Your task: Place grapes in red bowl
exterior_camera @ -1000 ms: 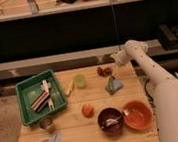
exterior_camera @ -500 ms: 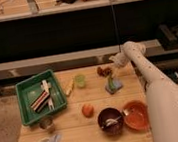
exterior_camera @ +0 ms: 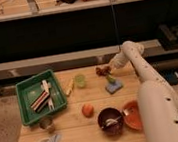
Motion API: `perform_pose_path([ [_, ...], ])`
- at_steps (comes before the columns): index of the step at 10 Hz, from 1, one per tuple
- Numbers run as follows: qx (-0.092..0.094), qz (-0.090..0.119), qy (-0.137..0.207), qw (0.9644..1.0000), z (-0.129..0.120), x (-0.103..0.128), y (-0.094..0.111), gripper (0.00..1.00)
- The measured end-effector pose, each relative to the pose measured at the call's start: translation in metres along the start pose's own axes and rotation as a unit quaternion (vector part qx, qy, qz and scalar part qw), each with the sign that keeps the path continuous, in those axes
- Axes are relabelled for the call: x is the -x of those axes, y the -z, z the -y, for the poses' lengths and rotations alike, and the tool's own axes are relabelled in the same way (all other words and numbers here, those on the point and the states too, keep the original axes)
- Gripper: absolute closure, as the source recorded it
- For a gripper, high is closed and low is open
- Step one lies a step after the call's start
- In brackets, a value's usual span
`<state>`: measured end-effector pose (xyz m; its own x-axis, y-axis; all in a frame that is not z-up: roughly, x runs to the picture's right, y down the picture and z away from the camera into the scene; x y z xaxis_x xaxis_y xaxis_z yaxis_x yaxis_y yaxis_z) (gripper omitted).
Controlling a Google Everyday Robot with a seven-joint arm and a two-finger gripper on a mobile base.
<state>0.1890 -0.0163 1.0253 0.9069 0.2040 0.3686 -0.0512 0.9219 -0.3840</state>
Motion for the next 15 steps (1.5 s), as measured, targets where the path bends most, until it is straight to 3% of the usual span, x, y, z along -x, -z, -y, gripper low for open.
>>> perform_pose_path([
  [1,0.008,0.001,0.003,1.0,-0.001,-0.001,0.001,0.92],
  [3,0.012,0.004,0.008,0.9999,-0.001,0.004,0.004,1.0],
  [5,0.004,0.004,0.031,0.9995,-0.004,0.013,0.028,1.0],
  [7,-0.001,0.006,0.068,0.9977,-0.013,0.026,0.068,1.0],
  [8,0.002,0.012,0.101,0.9948,-0.026,0.035,0.103,1.0],
  [11,0.008,0.033,0.164,0.9858,-0.06,0.045,0.174,1.0],
  [13,0.024,0.044,0.208,0.9769,-0.085,0.054,0.213,1.0],
  [15,0.062,0.049,0.252,0.9646,-0.116,0.054,0.249,1.0],
])
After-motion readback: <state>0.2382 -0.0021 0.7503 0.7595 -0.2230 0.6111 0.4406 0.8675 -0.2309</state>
